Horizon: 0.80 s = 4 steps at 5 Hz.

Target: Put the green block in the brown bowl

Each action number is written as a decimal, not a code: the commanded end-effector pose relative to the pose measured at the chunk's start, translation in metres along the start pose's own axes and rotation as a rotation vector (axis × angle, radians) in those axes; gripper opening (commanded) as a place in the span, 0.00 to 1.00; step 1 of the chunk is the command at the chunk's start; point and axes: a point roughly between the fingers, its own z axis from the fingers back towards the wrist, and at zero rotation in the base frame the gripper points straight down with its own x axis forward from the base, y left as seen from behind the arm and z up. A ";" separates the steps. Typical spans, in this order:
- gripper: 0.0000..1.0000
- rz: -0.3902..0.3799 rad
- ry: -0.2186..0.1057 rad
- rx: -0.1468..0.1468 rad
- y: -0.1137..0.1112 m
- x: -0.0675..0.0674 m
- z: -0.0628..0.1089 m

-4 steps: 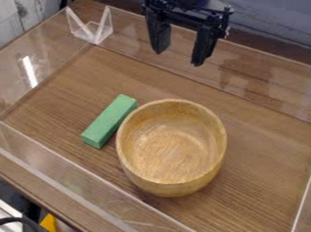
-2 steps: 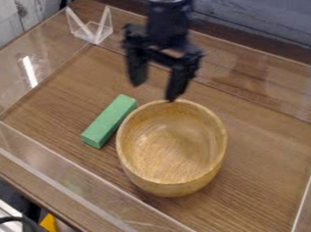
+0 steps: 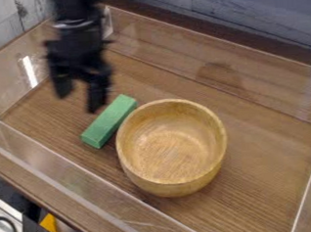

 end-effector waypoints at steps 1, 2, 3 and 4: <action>1.00 -0.054 -0.103 0.042 0.001 0.007 0.000; 1.00 -0.082 -0.118 0.043 0.002 0.013 -0.004; 1.00 -0.024 -0.120 0.045 -0.005 0.010 -0.010; 1.00 0.030 -0.122 0.049 -0.011 0.008 -0.016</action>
